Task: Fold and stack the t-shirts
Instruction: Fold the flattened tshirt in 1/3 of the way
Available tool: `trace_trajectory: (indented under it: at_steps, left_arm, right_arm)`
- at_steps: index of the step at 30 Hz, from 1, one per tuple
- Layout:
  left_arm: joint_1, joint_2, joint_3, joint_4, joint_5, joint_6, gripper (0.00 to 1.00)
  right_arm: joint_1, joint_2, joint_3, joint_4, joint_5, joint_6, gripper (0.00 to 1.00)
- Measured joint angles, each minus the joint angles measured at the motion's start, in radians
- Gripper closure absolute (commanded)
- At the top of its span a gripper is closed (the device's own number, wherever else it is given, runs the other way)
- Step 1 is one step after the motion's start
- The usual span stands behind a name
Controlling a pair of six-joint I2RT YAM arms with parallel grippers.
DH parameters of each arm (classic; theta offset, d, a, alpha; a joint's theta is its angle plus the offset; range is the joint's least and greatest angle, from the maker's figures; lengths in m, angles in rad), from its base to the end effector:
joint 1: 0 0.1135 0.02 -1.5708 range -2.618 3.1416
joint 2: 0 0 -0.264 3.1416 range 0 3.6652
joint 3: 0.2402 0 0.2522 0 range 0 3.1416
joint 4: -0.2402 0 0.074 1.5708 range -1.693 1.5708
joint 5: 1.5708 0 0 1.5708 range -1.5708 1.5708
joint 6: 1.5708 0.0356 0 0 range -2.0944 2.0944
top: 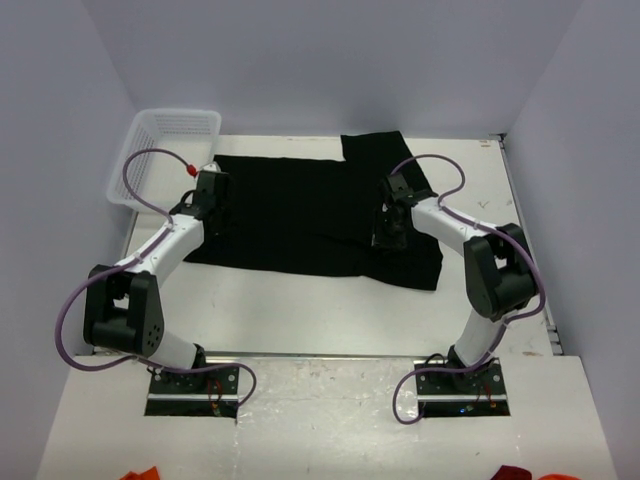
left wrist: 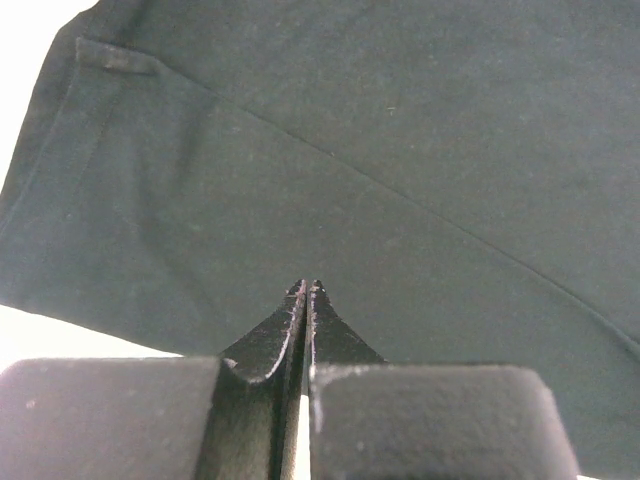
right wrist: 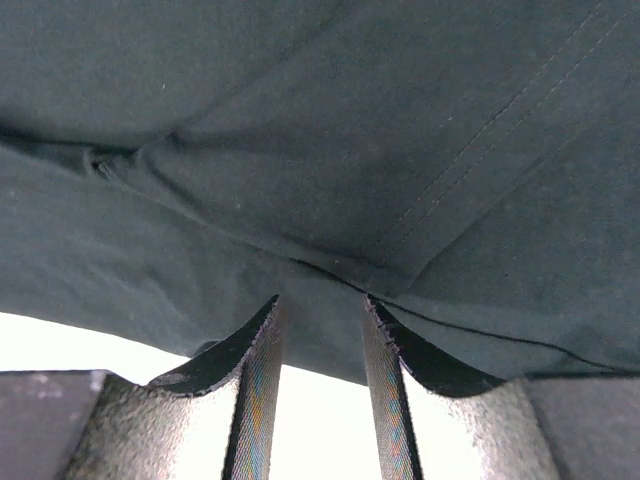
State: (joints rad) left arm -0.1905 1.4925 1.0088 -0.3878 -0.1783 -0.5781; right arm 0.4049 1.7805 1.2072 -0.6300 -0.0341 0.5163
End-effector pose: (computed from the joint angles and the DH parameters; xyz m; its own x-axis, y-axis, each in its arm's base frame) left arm 0.3098 -0.0533 0.2324 -0.6699 -0.4185 -0.6133 -0.3484 0.9066 -0.2381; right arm 0.3237 0.1400 0.1870 -0.9459 0.1314 -0.2967 0.0713 0.9762 0.2050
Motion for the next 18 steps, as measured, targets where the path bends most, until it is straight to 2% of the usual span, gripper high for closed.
trace_trajectory:
  at_steps: [4,10,15,18]
  left_arm:
    - [0.0,0.001,-0.008,0.017,0.011,0.0,1.0]
    - [0.0,0.041,-0.029,0.069,0.019,-0.002,1.0]
    - [0.0,0.118,-0.057,0.088,0.033,-0.004,1.0]
    - [0.0,0.141,-0.067,0.089,0.04,-0.004,1.0]
  right_arm:
    - [0.0,0.01,0.02,-0.006,0.029,0.005,0.61]
    - [0.0,0.012,0.024,-0.016,0.087,0.008,0.54]
    - [0.0,0.02,0.031,-0.037,0.115,0.008,0.54]
    - [0.0,0.04,0.035,-0.038,0.121,0.008,0.58]
